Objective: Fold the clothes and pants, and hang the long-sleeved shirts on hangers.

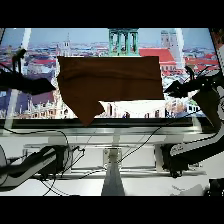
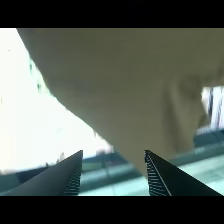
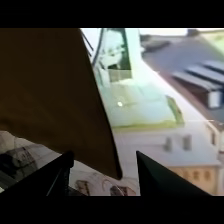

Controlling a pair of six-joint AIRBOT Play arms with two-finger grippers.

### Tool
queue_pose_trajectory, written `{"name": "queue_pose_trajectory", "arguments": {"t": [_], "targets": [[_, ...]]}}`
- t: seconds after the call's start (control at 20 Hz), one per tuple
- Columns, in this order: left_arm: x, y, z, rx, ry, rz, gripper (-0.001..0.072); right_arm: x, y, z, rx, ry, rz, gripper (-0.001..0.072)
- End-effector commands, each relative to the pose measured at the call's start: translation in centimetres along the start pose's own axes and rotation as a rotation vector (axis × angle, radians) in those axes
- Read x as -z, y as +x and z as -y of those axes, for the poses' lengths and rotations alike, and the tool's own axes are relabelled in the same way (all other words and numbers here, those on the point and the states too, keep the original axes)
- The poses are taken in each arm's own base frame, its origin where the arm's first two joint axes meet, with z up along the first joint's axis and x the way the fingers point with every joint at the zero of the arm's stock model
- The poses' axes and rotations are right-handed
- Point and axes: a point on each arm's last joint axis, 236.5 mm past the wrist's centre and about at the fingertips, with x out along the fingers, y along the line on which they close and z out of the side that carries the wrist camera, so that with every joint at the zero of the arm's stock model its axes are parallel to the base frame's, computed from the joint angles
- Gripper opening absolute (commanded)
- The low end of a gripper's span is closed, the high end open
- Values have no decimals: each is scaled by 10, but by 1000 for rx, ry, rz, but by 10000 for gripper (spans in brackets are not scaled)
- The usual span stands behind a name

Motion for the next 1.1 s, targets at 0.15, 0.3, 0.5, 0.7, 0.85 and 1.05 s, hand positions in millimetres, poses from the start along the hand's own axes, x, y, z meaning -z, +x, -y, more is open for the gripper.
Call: {"name": "queue_pose_trajectory", "arguments": {"t": [0.15, 0.3, 0.5, 0.7, 0.85, 1.05], "targets": [[87, 57, -10, 16, -158, -125, 423, 5, 17, -17, -56, -9, -9, 445], [95, 65, -13, 15, -173, -137, 423, 16, 22, -19, -56, -29, -51, 349], [86, 66, -17, -1, -172, -96, 424, 24, 23, -20, -64, -51, -83, 189], [76, 67, -22, -19, -172, -52, 424, 25, 23, -20, -67, -58, -87, 12], [71, 68, -25, -26, -172, -33, 423, 24, 23, -20, -65, -58, -84, 12], [70, 77, -31, -30, -191, -47, 424, 24, 23, -20, -65, -58, -83, 12]]}}
